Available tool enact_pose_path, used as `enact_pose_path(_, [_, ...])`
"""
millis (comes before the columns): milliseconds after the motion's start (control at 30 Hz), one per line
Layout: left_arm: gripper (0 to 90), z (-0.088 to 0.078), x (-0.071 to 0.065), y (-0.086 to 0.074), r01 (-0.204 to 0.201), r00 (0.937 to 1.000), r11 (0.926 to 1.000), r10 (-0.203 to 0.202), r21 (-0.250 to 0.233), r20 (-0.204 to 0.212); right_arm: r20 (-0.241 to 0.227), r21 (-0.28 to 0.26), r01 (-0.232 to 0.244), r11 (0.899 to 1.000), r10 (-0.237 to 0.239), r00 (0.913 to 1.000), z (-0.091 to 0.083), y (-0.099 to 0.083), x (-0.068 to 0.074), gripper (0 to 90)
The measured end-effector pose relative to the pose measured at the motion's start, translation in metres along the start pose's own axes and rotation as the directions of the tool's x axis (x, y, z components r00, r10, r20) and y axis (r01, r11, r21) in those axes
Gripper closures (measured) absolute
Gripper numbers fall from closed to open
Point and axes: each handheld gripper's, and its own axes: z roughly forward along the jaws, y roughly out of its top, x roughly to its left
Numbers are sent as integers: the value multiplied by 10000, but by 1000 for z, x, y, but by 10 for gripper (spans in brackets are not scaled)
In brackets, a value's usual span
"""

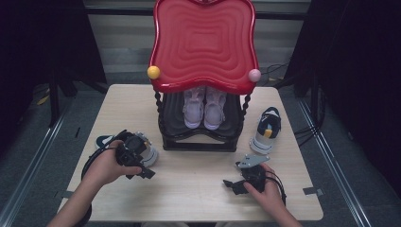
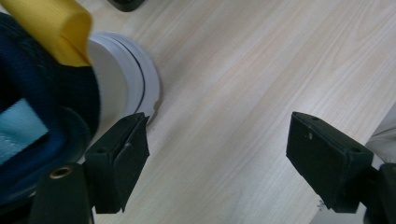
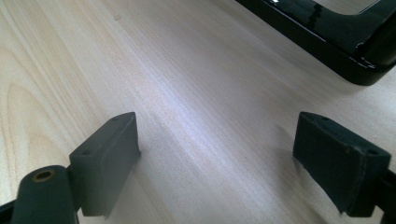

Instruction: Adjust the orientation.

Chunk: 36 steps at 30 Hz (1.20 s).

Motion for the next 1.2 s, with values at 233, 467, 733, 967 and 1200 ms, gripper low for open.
enact_pose_path(233, [211, -13, 7, 13, 74, 9996, 9999, -77, -88, -265, 0, 2, -4, 10000, 4, 10000, 0, 0, 0, 136])
enact_pose_path(467, [217, -23, 7, 18, 117, 9986, 9998, -126, -174, -509, -15, -14, -13, 10000, 13, 10000, 0, 0, 0, 136])
enact_pose_path(733, [185, -17, 18, 18, 69, 9939, 9986, -126, -523, -1092, -13, -13, -11, 10000, 11, 10000, 0, 0, 0, 136])
enact_pose_path(967, [258, -7, 22, 16, 104, 9931, 9993, -146, -371, -1161, -15, -1, 15, 10000, -15, 10000, 0, 0, 0, 136])
enact_pose_path(1200, [670, -10, 22, 15, -82, 9891, 9999, 100, 128, -1468, -23, 2, 20, 10000, -20, 10000, 0, 0, 0, 135])
